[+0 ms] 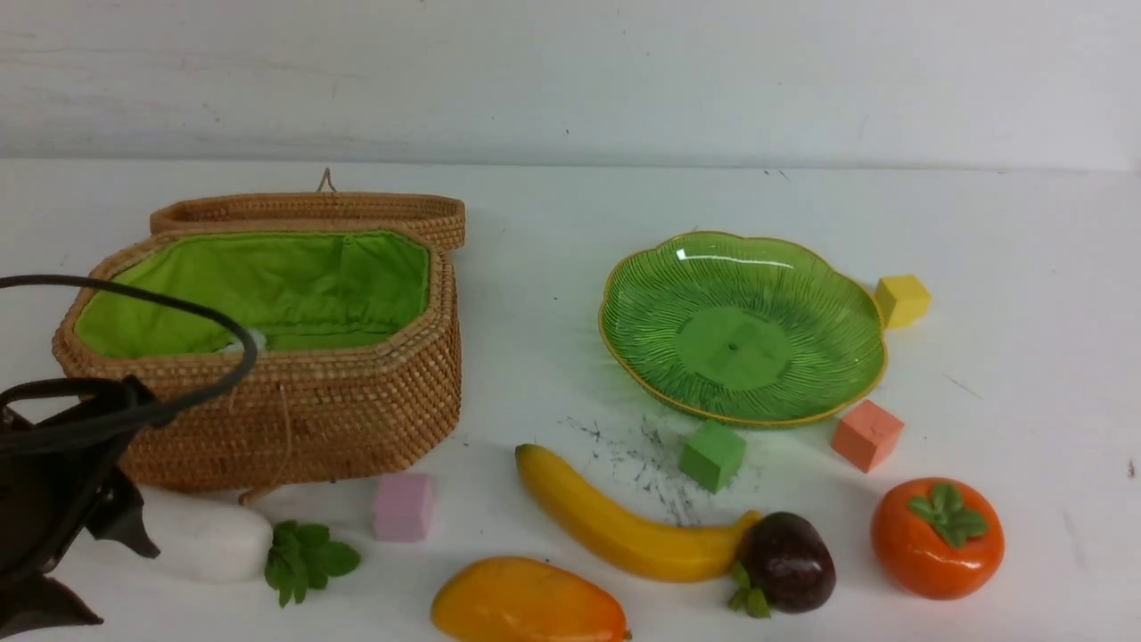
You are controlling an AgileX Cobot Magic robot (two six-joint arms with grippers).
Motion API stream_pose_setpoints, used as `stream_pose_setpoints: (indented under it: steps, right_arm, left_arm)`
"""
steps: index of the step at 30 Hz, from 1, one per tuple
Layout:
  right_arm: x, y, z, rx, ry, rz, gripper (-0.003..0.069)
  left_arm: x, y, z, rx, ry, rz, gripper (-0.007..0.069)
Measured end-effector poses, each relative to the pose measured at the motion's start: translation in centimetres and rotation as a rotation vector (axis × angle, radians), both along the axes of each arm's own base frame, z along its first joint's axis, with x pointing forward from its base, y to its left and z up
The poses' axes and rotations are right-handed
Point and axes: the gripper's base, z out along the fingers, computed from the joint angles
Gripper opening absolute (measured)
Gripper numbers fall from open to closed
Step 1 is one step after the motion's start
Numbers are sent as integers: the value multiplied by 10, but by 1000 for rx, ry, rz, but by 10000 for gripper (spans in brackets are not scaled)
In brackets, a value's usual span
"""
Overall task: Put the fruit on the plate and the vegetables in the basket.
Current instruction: Take a daikon with your left arm and place it on the basket on the left.
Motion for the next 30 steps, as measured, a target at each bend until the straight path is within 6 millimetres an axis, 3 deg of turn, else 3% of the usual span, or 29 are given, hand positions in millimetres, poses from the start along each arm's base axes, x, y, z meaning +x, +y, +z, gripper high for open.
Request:
stream_pose_setpoints:
  steps: [9,19,23,30]
  right_arm:
    - [0,0,0,-1,0,0,241]
    - [0,0,0,-1,0,0,241]
    - [0,0,0,-1,0,0,241]
    - [0,0,0,-1,0,0,241]
  left_arm:
    - [19,-1,-15,-6,20,87,353]
    - [40,-4,-22,-60,-73,169,461]
    - [49,0,-29,-48,-79,291,506]
    - [66,7,-51,5,-45,334,514]
